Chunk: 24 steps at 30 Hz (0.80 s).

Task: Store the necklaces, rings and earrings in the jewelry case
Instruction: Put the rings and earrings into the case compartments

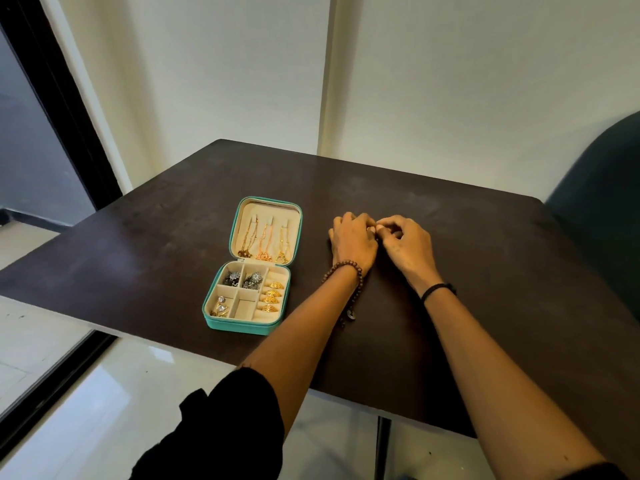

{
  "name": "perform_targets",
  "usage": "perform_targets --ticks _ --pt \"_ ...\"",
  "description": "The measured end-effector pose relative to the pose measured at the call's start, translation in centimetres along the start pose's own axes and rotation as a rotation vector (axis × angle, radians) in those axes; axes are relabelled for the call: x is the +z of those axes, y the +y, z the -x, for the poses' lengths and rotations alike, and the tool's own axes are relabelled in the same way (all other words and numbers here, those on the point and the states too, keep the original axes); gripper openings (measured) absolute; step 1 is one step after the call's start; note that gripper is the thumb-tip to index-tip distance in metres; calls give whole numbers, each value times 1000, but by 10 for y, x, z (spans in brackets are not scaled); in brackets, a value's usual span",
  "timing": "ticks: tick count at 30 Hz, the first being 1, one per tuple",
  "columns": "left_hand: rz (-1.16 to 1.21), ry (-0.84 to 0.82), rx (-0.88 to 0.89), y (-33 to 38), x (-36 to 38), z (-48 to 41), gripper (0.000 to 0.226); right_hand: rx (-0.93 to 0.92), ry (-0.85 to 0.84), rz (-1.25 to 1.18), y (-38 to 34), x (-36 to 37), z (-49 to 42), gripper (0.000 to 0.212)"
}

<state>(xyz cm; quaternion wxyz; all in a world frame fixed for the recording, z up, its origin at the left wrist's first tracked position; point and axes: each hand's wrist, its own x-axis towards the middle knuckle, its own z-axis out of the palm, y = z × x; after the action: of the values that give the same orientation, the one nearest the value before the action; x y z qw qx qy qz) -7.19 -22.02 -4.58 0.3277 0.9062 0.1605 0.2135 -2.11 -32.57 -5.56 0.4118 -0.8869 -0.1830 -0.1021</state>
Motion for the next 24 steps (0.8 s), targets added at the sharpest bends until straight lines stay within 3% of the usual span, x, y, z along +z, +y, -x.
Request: perform_targets --ticks 6,24 --pt "168 17 -56 0 -5 9 17 5 -8 -190 -4 -5 13 12" --pt "392 -4 -98 5 -31 85 10 30 55 -348 -20 -29 93 18"
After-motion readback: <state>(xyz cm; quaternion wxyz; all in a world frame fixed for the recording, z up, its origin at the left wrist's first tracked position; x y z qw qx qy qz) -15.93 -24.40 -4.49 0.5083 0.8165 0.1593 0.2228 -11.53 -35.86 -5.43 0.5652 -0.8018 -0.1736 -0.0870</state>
